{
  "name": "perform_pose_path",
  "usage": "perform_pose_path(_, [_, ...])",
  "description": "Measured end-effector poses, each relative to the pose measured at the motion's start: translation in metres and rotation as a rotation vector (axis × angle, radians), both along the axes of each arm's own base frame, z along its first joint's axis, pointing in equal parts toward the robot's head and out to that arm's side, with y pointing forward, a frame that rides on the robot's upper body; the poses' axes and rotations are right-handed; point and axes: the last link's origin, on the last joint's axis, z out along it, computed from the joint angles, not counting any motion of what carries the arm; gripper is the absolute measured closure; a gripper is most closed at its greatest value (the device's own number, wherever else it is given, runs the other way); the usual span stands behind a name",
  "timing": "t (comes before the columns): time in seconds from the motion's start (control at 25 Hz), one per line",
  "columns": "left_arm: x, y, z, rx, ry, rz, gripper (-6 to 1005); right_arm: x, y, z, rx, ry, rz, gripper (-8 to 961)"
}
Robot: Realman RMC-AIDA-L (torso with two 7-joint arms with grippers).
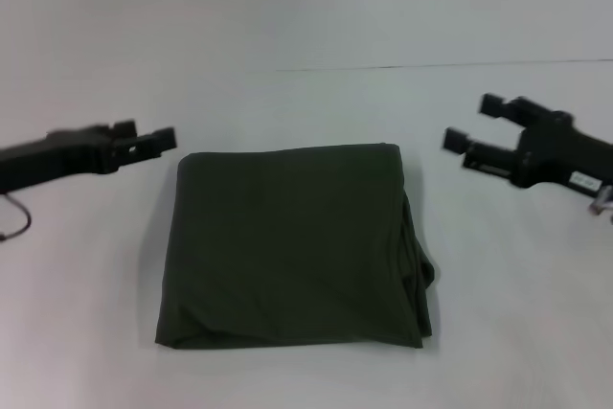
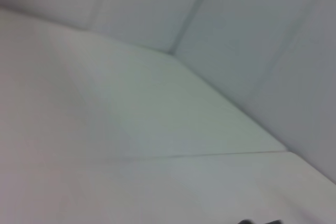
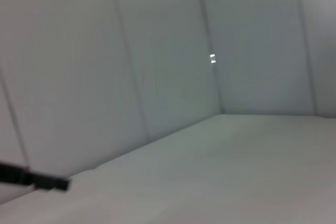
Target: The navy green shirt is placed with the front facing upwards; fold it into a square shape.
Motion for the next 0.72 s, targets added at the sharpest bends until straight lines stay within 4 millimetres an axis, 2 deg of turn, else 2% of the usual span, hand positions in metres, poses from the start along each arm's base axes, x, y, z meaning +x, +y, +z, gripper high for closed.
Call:
perform_pose_path(0.16, [0.023,0.000,-0.002,-0.057,0.046,-0.218,217,-0.013,-0.009,-0.017,-0.069,-0.022,0.111,52])
perform_pose_path(0.36, [0.041,-0.024,-0.009,-0.157,0.039,-0.479,78,-0.025,-0.029,-0.041,-0.162,-0.039,0.267,45])
perform_pose_path(0.52, [0.039,-0.043,-0.012,-0.207,0.010,-0.577,81,-0.031,-0.044,-0.061,-0.262,-0.072,0.349,42])
perform_pose_path(0.56, [0.034,-0.055,-0.014,-0.220,-0.002,-0.609,82,-0.032,-0.047,-0.064,-0.285,-0.081,0.363,42])
perform_pose_path(0.72, [0.018,-0.073,-0.019,-0.222,0.005,-0.598,82,-0.033,-0.055,-0.073,-0.342,-0.092,0.389,42])
